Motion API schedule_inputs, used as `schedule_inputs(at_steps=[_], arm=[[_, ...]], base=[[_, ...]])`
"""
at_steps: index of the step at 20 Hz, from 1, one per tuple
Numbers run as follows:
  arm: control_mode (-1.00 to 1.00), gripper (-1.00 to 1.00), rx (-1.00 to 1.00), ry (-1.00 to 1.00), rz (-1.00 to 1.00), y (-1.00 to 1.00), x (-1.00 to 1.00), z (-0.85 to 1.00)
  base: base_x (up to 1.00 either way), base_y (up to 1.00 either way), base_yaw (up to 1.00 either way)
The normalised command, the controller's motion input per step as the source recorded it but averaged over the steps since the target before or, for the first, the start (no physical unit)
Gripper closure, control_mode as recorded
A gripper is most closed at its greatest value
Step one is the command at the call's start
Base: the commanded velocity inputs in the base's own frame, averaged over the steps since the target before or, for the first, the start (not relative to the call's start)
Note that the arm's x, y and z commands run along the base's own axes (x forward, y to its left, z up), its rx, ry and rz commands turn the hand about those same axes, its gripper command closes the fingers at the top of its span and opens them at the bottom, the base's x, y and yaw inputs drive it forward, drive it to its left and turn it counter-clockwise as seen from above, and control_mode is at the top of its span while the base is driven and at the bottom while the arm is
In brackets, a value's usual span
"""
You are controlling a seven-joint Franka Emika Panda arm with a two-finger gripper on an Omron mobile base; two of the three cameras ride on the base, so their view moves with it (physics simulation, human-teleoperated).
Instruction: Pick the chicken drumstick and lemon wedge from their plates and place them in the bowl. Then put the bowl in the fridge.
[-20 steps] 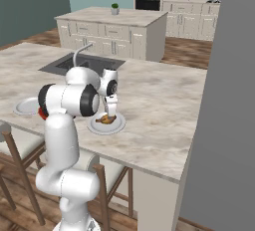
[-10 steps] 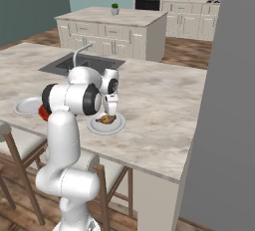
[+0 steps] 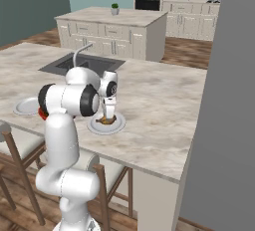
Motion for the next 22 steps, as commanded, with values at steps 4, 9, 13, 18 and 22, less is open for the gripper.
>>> schedule_inputs(at_steps=[4, 9, 13, 18, 22], arm=[[-1.00, -1.00, 0.00, -0.08, -0.09, 0.01, -0.18, -0.12], [-1.00, -1.00, -0.02, -0.16, -0.04, 0.00, -0.03, -0.12], [-1.00, -1.00, -0.05, -0.20, 0.00, -0.03, -0.04, -0.19], [-1.00, -1.00, -0.06, -0.17, 0.08, -0.08, 0.10, -0.10], [-1.00, -1.00, -0.01, -0.07, 0.12, -0.06, 0.11, -0.08]], base=[[0.00, 0.00, 0.00], [0.00, 0.00, 0.00], [0.00, 0.00, 0.00], [0.00, 0.00, 0.00], [0.00, 0.00, 0.00]])
